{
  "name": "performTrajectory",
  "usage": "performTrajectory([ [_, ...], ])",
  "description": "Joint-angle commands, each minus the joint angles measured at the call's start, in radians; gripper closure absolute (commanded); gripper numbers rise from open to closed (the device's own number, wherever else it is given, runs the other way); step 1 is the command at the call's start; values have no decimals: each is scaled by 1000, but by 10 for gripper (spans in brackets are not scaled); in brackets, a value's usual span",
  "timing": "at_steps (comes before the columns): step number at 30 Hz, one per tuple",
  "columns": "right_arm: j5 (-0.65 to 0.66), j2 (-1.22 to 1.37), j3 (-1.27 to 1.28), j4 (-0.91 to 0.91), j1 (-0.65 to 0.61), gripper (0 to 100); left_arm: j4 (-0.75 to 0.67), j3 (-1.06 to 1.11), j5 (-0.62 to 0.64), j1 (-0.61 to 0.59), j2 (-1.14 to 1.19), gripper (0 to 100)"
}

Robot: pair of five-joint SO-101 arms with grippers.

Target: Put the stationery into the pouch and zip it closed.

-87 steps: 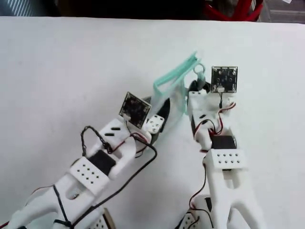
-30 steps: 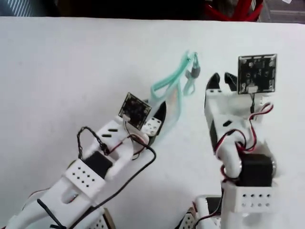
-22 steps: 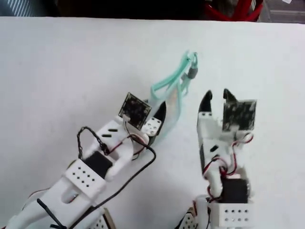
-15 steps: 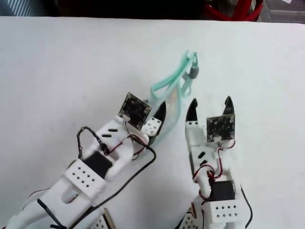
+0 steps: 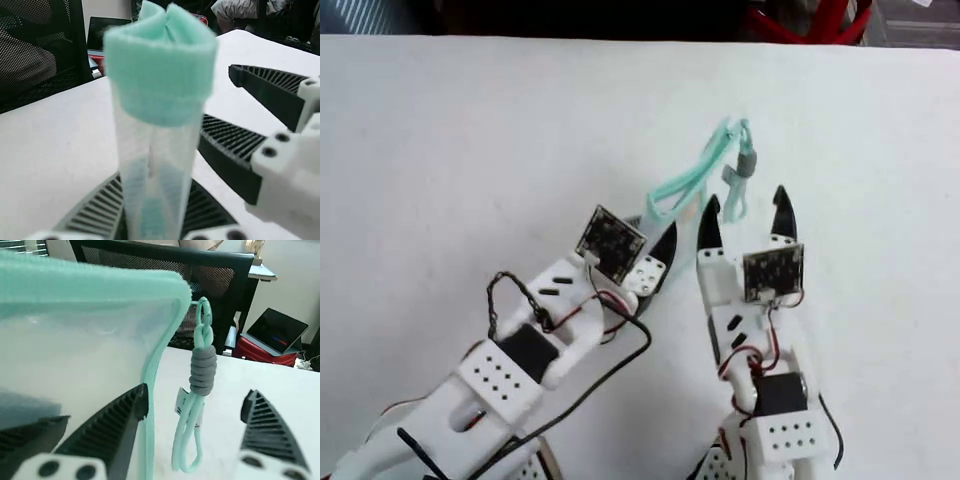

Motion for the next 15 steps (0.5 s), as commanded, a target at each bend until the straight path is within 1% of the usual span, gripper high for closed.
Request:
performTrajectory([
  [1,-5,205,-160,-24,1,710,9,2,-3,30,7,977],
  [3,-64,325,-238,-27,19,710,9,2,-3,30,7,977],
  [5,-110,437,-304,-67,48,710,9,3,-11,30,7,977],
  [8,-92,587,-373,-97,58,710,9,3,-54,39,7,977],
  [11,-84,714,-416,-139,65,711,9,5,-52,38,7,977],
  [15,-89,776,-437,-194,74,711,9,5,-55,38,7,977],
])
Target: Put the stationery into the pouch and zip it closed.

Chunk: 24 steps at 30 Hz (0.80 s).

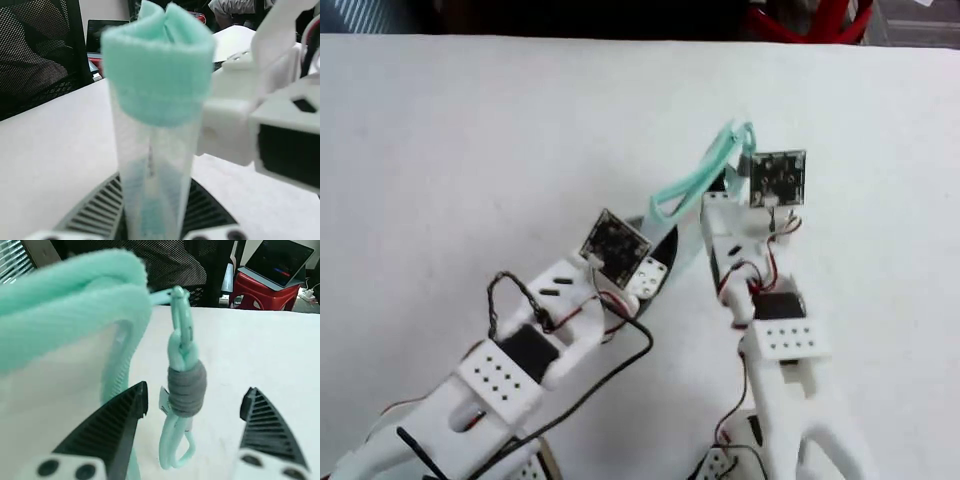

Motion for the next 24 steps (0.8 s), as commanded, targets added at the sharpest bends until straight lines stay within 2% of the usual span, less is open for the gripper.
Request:
performTrajectory([
  [1,0,19,-58,-48,8,712,9,5,-9,36,7,977],
  [4,6,5,-54,-47,15,756,9,5,-9,36,7,977],
  [10,23,-1,-51,-50,50,962,9,5,-9,36,7,977],
  [16,80,-16,-57,-45,64,980,9,5,-11,36,8,977],
  [19,83,-125,-58,-25,94,981,6,5,-12,36,12,977],
  [24,103,-380,-158,220,90,981,5,5,-12,36,13,977],
])
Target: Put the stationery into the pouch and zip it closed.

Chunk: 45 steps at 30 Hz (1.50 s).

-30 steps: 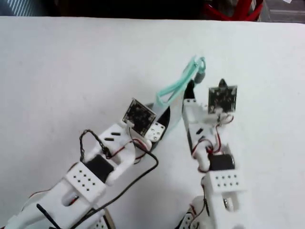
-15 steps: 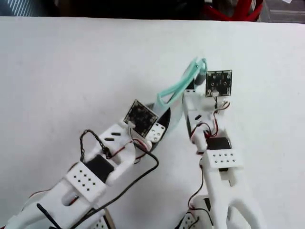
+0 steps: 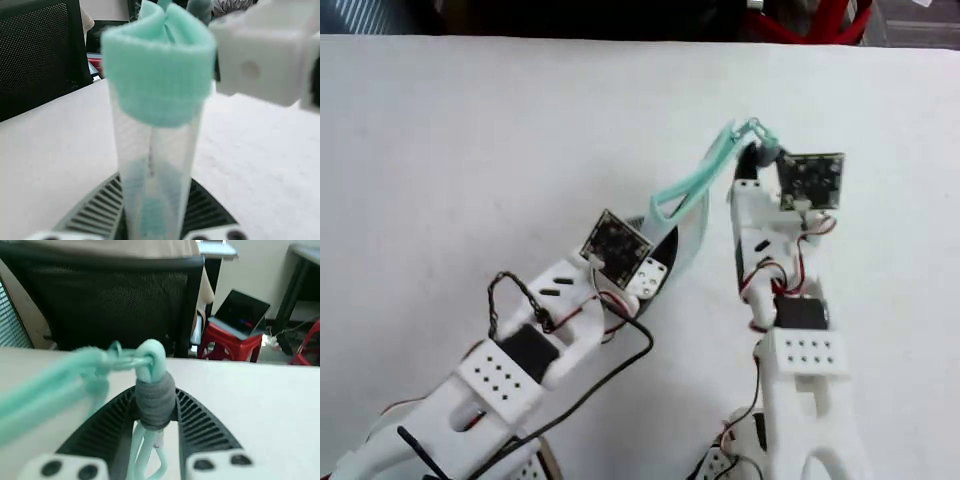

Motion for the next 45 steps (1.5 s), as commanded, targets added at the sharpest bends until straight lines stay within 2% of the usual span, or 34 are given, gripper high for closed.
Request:
performTrajectory([
  [1,60,-165,-138,197,-33,981,5,5,-6,36,13,977],
  [4,172,-186,-275,389,-119,981,9,6,-6,35,13,977],
  [7,221,-159,-396,553,-200,981,9,6,-6,35,13,977],
  [16,227,-125,-624,908,-234,981,11,8,-6,28,13,977],
  [21,229,-125,-717,1113,-369,981,11,8,-6,27,15,977],
  [29,226,-125,-776,1314,-579,981,11,8,-6,21,15,977],
  [35,230,-127,-945,1480,-699,981,5,5,-3,-16,15,977],
  [39,279,-127,-1039,1573,-780,981,5,5,-3,-16,15,977],
  [45,356,-154,-1069,1613,-808,981,6,5,-2,-16,15,977],
])
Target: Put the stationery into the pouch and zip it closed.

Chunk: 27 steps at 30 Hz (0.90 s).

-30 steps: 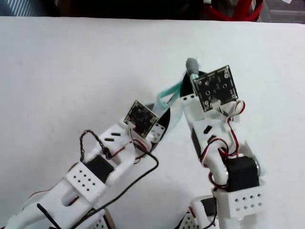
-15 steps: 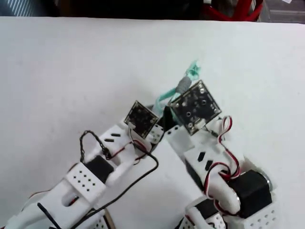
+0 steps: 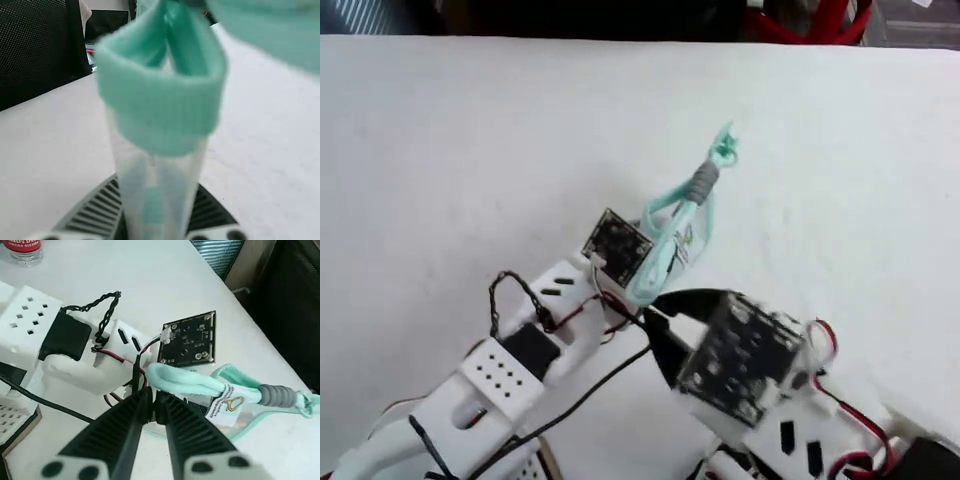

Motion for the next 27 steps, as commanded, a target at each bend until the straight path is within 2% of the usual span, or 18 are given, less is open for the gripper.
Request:
performTrajectory([
  [1,61,-21,-20,5,-10,981,8,-5,-3,-8,-5,977],
  [3,89,-42,-8,7,-5,981,8,-5,-3,-8,-5,977],
  [5,123,-71,6,7,51,981,6,-5,-3,-8,-5,977],
  [9,290,-125,46,2,326,981,9,-5,-3,-8,-7,977],
  [11,305,-142,97,-54,464,981,9,-5,-3,-4,-7,977],
  [14,206,-159,229,-237,621,980,8,-5,-3,-1,-7,977],
  [16,68,-150,325,-364,723,970,9,-5,-3,-1,-7,977],
  [20,-192,-120,514,-575,823,846,9,-5,-3,1,-7,977],
  [23,-213,-81,631,-687,823,776,9,-3,-3,1,-7,977],
  [27,-213,-39,824,-894,828,775,9,-3,-3,1,-7,977],
])
